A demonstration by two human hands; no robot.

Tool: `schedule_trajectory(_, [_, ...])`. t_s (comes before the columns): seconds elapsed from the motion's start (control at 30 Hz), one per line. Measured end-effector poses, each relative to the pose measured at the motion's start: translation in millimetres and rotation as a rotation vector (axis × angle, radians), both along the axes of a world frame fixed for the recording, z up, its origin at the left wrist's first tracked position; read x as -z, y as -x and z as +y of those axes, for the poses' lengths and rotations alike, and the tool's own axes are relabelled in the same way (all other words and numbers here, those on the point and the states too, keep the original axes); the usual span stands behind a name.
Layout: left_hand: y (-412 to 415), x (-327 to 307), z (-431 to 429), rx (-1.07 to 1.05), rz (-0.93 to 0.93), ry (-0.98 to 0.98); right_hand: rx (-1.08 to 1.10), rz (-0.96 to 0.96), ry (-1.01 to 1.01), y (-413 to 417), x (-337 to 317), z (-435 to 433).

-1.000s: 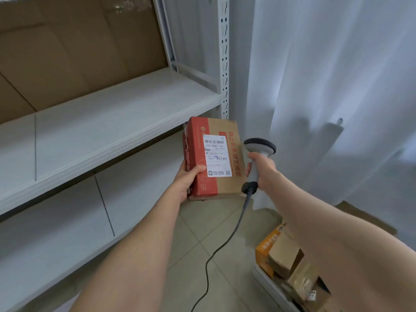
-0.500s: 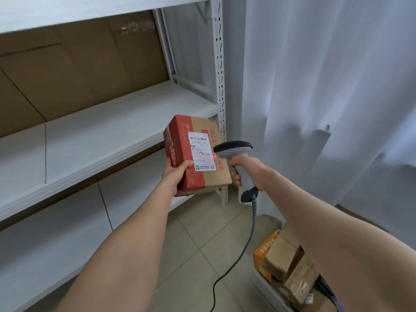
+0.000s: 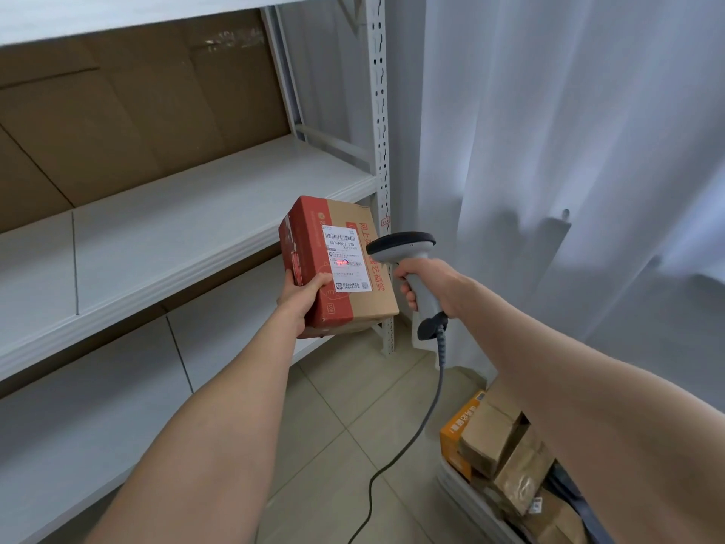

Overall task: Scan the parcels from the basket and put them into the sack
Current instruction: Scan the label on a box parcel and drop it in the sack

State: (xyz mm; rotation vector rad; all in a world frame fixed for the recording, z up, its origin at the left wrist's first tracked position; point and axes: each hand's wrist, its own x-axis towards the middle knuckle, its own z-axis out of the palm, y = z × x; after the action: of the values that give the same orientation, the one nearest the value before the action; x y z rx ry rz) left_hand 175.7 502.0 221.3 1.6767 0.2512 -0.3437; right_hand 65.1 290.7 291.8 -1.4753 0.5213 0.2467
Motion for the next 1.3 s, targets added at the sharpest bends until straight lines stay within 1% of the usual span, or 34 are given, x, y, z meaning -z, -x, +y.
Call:
schedule_trajectory(0.93, [-5.9,0.4,8.8,0.045,0.013,0.043,0.025,0.043,0.051,-0.3,-12.6,13.6])
schedule_trajectory(1.3, [-6.1,-0.6,10.4,0.051,0.007,0.037,0.037,0.004,0.028,-5.8,-11.4,16.3])
